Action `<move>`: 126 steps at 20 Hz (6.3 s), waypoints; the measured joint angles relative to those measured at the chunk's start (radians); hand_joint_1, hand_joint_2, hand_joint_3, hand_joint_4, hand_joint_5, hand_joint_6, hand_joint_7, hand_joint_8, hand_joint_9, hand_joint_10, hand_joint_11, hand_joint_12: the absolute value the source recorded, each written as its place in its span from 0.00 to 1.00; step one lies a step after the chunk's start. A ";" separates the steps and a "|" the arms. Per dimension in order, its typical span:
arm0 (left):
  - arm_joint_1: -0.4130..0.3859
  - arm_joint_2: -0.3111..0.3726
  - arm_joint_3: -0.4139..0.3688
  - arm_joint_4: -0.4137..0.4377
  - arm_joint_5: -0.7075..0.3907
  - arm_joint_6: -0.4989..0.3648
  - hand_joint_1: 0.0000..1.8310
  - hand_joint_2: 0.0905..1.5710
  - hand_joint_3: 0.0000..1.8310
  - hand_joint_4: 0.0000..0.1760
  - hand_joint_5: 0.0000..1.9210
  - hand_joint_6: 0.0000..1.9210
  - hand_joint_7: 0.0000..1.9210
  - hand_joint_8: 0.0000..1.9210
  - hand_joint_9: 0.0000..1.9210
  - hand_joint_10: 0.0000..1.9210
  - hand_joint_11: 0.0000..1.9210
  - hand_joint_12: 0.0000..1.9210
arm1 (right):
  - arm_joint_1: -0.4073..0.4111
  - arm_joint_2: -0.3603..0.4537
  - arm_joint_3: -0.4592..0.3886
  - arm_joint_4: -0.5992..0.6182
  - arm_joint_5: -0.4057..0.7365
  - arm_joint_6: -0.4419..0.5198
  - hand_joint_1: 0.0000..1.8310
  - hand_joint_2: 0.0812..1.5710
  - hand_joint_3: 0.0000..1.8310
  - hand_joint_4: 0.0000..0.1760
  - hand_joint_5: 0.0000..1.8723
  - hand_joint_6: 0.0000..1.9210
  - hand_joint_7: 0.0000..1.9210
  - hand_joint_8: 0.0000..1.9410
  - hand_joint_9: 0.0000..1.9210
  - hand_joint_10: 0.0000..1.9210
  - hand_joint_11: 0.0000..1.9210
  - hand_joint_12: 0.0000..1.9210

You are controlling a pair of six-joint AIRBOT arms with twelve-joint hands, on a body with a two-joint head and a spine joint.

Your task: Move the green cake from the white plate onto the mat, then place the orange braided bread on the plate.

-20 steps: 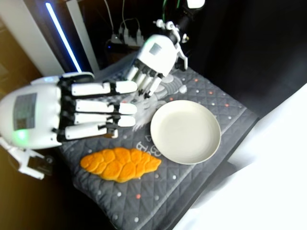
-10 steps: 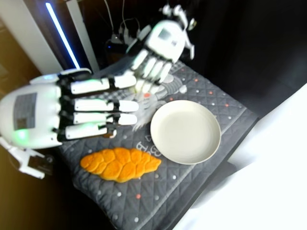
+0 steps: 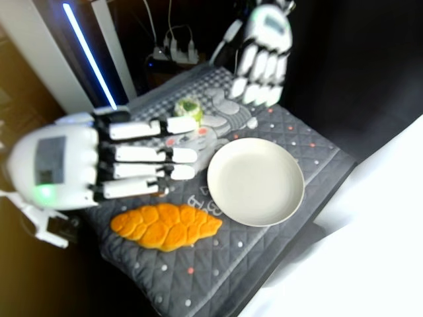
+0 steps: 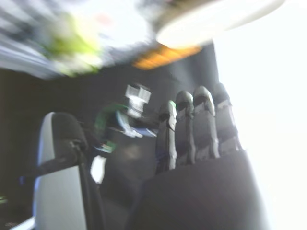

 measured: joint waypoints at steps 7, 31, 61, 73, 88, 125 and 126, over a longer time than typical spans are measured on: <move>0.044 0.091 -0.038 -0.201 -0.070 0.146 0.43 0.56 0.00 0.27 0.14 0.00 0.13 0.00 0.08 0.00 0.00 0.11 | 0.000 -0.021 0.039 -0.060 -0.159 0.025 0.33 0.50 0.00 0.44 0.05 0.00 0.10 0.00 0.10 0.01 0.00 0.21; 0.067 0.161 -0.072 -0.287 -0.144 0.191 0.43 0.56 0.00 0.27 0.14 0.00 0.13 0.00 0.08 0.00 0.00 0.11 | 0.000 -0.106 0.121 -0.085 -0.387 0.046 0.33 0.47 0.00 1.00 0.00 0.00 0.11 0.00 0.17 0.00 0.00 0.43; 0.072 0.161 -0.072 -0.290 -0.154 0.197 0.43 0.56 0.00 0.27 0.14 0.00 0.13 0.00 0.08 0.00 0.00 0.11 | 0.004 -0.161 0.257 0.000 -0.367 0.210 0.70 0.67 0.00 0.00 0.48 0.51 0.65 0.35 0.79 0.01 0.64 0.39; 0.072 0.161 -0.072 -0.294 -0.148 0.213 0.43 0.56 0.00 0.27 0.14 0.00 0.13 0.00 0.08 0.00 0.00 0.11 | 0.003 -0.055 0.163 0.052 -0.152 0.175 0.70 0.69 0.00 0.00 0.46 0.55 0.60 0.42 0.79 0.00 0.64 0.41; 0.084 0.124 -0.072 -0.306 -0.163 0.247 0.34 0.54 0.00 0.71 0.15 0.00 0.19 0.00 0.21 0.00 0.04 0.42 | 0.288 -0.152 0.151 -0.072 -0.195 0.015 0.64 0.72 0.00 0.00 0.48 0.56 0.62 0.51 0.78 0.45 0.67 0.82; -0.017 0.017 -0.031 -0.181 -0.246 0.173 0.47 0.59 0.01 1.00 0.07 0.00 0.18 0.00 0.18 0.00 0.14 0.08 | 0.407 -0.501 0.392 -0.199 -0.426 0.001 0.51 0.92 0.00 0.00 0.23 0.93 0.54 0.99 0.68 0.98 0.71 0.99; -0.018 0.017 -0.031 -0.180 -0.246 0.172 0.48 0.59 0.01 1.00 0.07 0.00 0.17 0.00 0.18 0.00 0.14 0.08 | 0.390 -0.501 0.393 -0.189 -0.422 0.001 0.52 0.92 0.00 0.00 0.23 0.92 0.51 1.00 0.65 0.99 0.69 0.99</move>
